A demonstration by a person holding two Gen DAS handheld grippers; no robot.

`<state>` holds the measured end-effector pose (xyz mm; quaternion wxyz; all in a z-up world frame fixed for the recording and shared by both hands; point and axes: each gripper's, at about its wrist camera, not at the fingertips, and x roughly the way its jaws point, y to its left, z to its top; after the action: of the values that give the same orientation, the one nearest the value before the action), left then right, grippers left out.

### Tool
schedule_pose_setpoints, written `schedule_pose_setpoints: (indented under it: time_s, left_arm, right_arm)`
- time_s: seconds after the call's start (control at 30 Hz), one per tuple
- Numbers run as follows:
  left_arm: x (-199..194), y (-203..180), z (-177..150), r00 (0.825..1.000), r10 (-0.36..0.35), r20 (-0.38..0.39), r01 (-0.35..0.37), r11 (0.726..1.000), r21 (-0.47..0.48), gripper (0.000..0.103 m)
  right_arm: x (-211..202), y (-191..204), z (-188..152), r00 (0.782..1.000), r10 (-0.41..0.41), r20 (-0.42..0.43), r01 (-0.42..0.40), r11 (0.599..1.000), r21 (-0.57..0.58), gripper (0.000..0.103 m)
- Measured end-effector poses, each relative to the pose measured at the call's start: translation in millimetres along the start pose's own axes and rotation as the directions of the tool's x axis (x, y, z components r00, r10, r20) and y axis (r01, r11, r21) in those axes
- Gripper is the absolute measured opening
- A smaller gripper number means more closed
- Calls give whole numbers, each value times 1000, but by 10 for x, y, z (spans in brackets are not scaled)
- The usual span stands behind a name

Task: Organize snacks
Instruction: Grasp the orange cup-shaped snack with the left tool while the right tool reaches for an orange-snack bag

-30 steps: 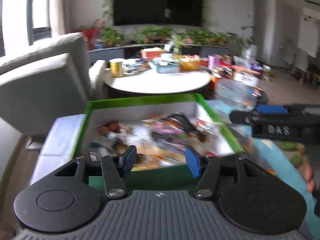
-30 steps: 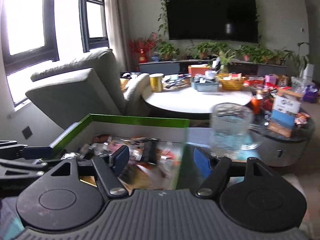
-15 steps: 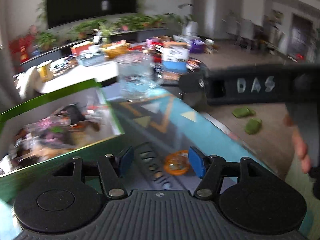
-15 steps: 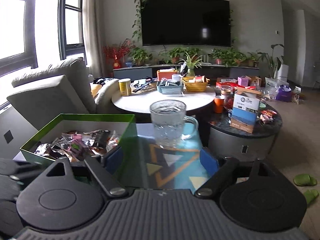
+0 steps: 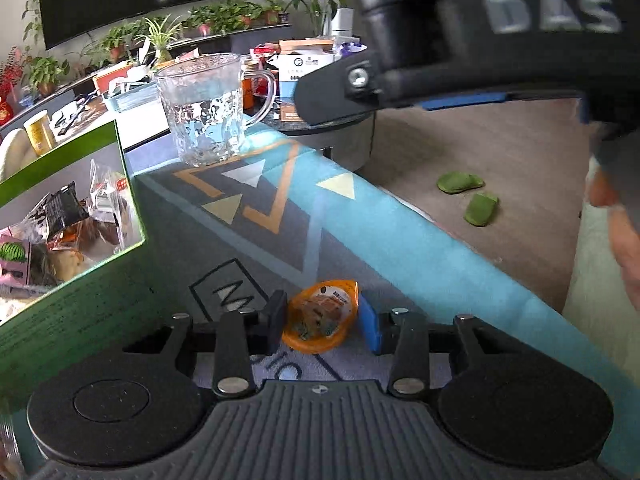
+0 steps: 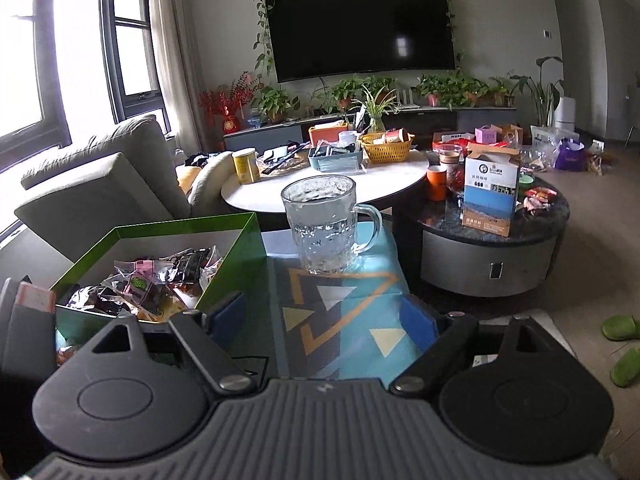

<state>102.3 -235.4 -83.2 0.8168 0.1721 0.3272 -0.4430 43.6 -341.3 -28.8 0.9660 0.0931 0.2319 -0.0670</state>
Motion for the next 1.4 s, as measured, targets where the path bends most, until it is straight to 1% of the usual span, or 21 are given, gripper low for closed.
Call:
schedule_pose_setpoints:
  time_s: [0.1,0.2,0.27,0.37,0.47,0.57,0.63,0.7,0.8,0.93,1.0,1.1,1.23,1.3,1.4]
  left_arm:
    - [-208,38,-102,1000,0,18,0,1000,-13,36]
    - [-470,145,-238,999,21,39,-19,998,-60,36]
    - [-648,249,-350,998,48,46,-42,993,-106,36]
    - [-932,416,-554,993,115,39,-107,980,-168,36]
    - [-1185,602,-760,984,177,16,-168,958,-232,36]
    - [-1388,781,-976,966,256,-19,-251,927,-280,36]
    - [-1490,893,-1103,954,298,-33,-293,904,-311,36]
    - [-1573,1013,-1207,944,328,-43,-321,878,-356,36]
    - [-1693,1166,-1317,927,372,-45,-358,843,-401,36]
    - [-1807,1317,-1403,905,424,-33,-398,815,-421,36]
    - [-1850,1400,-1447,896,443,-30,-410,800,-438,36]
    - [-1916,1564,-1538,884,467,-35,-425,770,-477,36]
    - [-2000,1759,-1627,866,499,-37,-443,731,-519,37]
    - [-2030,1833,-1646,860,509,-30,-444,720,-533,37]
    - [-2073,1903,-1641,851,526,-12,-448,712,-540,37]
  right_arm:
    - [-13,22,-10,1000,10,-3,-10,1000,-6,63]
    - [-26,91,-31,999,34,-13,-34,999,-12,63]
    - [-42,158,-54,998,60,-20,-61,998,-16,63]
    - [-51,324,-107,993,114,-37,-115,992,-47,63]
    - [-46,523,-163,985,161,-66,-166,982,-90,63]
    - [-21,728,-211,972,216,-97,-226,968,-107,63]
    - [20,856,-244,961,248,-121,-260,961,-96,63]
    - [95,1015,-292,947,279,-156,-294,952,-82,63]
    - [187,1274,-366,929,309,-202,-333,938,-97,63]
    - [303,1598,-418,907,350,-235,-383,917,-115,63]
    - [356,1740,-439,903,352,-244,-388,914,-118,63]
    - [424,1912,-470,909,341,-241,-379,916,-130,63]
    - [557,2124,-508,911,311,-270,-356,924,-137,63]
    - [625,2218,-548,918,279,-282,-325,936,-133,63]
    - [717,2335,-617,931,226,-287,-275,951,-142,63]
